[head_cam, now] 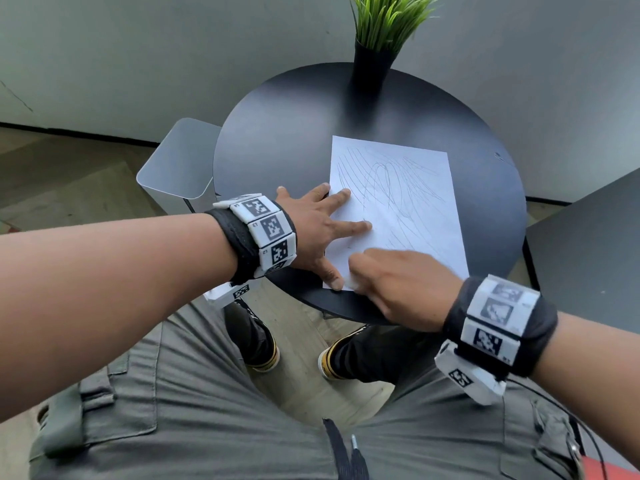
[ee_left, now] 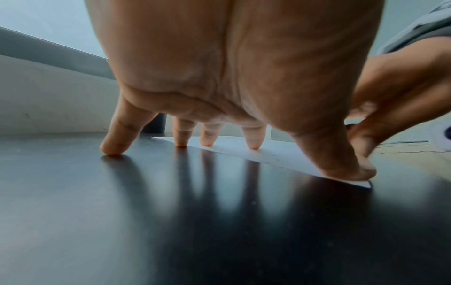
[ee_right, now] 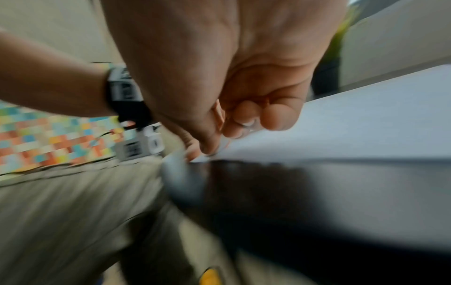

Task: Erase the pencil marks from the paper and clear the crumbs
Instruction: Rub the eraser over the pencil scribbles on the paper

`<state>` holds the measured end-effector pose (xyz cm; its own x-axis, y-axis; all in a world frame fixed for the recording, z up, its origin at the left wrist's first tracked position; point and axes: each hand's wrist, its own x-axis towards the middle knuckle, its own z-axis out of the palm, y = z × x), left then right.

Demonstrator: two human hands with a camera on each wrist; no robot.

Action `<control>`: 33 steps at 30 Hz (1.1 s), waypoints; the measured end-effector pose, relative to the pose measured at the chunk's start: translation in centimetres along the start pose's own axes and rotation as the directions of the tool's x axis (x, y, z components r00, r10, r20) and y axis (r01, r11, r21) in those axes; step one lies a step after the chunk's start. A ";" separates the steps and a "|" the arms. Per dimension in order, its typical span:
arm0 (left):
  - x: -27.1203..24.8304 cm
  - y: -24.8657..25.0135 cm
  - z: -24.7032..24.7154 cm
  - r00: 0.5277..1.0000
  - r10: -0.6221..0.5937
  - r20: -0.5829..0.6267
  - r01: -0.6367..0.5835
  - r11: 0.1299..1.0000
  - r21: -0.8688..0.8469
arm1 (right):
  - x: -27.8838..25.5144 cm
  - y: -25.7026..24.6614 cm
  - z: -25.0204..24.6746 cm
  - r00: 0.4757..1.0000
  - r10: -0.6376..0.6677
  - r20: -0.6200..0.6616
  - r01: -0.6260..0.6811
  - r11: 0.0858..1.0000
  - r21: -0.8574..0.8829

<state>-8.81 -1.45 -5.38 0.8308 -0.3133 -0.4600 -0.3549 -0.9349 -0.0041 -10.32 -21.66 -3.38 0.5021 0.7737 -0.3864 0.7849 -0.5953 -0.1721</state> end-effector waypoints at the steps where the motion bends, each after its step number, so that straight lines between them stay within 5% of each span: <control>1: 0.0 0.1 0.0 1.000 0.003 -0.002 -0.003 1.000 0.002 | 0.3 0.9 -0.3 0.999 0.048 -0.015 -0.048 0.999 -0.013; 5: 0.0 0.2 -0.2 1.000 0.003 -0.011 -0.002 1.000 0.026 | 1.3 4.0 -0.9 0.947 0.282 -0.152 -0.281 0.959 0.029; 10: 0.1 0.5 -0.3 1.000 0.002 -0.009 -0.002 1.000 0.028 | -0.6 -0.8 0.3 1.000 0.006 0.010 -0.006 1.000 -0.009; 15: 0.1 0.5 -0.4 1.000 -0.005 -0.007 0.005 1.000 0.030 | 1.0 3.9 -0.9 0.944 0.308 -0.121 -0.308 0.951 0.017; 18: 0.1 0.5 -0.4 1.000 -0.006 -0.006 0.006 0.999 0.040 | 0.5 1.7 0.0 0.967 0.212 -0.139 -0.208 0.977 0.041; 21: 0.1 0.6 -0.3 1.000 -0.001 -0.009 0.002 0.999 0.042 | -0.7 -1.0 0.6 0.998 0.057 0.002 -0.057 0.998 0.023; 26: 0.3 0.7 -0.6 1.000 -0.011 0.006 0.010 1.000 0.028 | 0.9 3.6 -0.8 0.950 0.285 -0.126 -0.282 0.959 0.037; 31: 0.3 0.6 -0.3 1.000 -0.007 -0.007 0.007 0.999 0.032 | -0.6 -0.6 0.7 0.994 0.088 -0.065 -0.087 0.996 0.015; 33: 0.3 0.7 -0.3 1.000 -0.004 -0.010 0.004 0.999 0.034 | -0.5 0.5 0.2 0.989 0.141 -0.040 -0.141 0.990 0.001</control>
<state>-8.65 -2.26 -5.29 0.8364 -0.3111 -0.4512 -0.3656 -0.9301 -0.0363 -10.25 -22.39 -3.48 0.6215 0.6903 -0.3703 0.7062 -0.6983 -0.1166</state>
